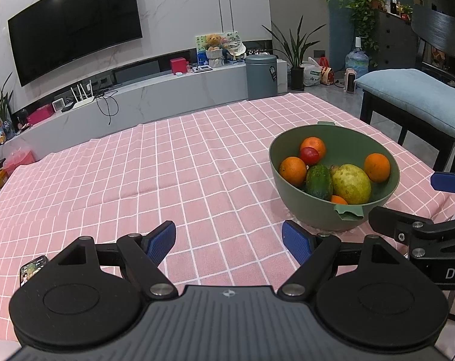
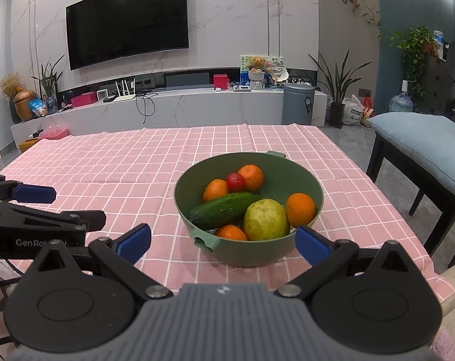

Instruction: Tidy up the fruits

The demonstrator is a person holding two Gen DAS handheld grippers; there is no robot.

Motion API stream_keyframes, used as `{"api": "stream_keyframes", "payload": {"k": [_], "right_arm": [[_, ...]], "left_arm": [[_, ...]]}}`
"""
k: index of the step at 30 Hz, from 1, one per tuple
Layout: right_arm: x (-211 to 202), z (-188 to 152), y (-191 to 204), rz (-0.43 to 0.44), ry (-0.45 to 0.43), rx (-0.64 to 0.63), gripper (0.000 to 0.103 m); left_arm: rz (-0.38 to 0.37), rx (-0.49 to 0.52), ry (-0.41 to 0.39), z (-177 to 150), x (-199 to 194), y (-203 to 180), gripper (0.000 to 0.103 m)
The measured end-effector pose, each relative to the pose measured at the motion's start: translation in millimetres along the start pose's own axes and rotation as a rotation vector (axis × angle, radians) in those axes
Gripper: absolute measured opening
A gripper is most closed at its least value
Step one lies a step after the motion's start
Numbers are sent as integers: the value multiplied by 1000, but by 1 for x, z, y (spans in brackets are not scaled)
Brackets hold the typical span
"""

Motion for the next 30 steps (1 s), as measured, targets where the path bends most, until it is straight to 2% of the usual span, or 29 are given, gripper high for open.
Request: {"api": "stream_keyframes", "payload": {"k": [30], "right_arm": [[-4,-1,2,7,-16,-13,98]], "left_arm": [[-3,1,2,0,2,-1,94]]}}
Point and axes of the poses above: each gripper's, at about its wrist camera, not at the fingertips, and x roughly the way its jaws point, y to its left, z to its top, the point moved 1 cm from there along x, roughly the way its jaws point, and after that the axes turned 12 degrees about -z, right-handed, at the moved point
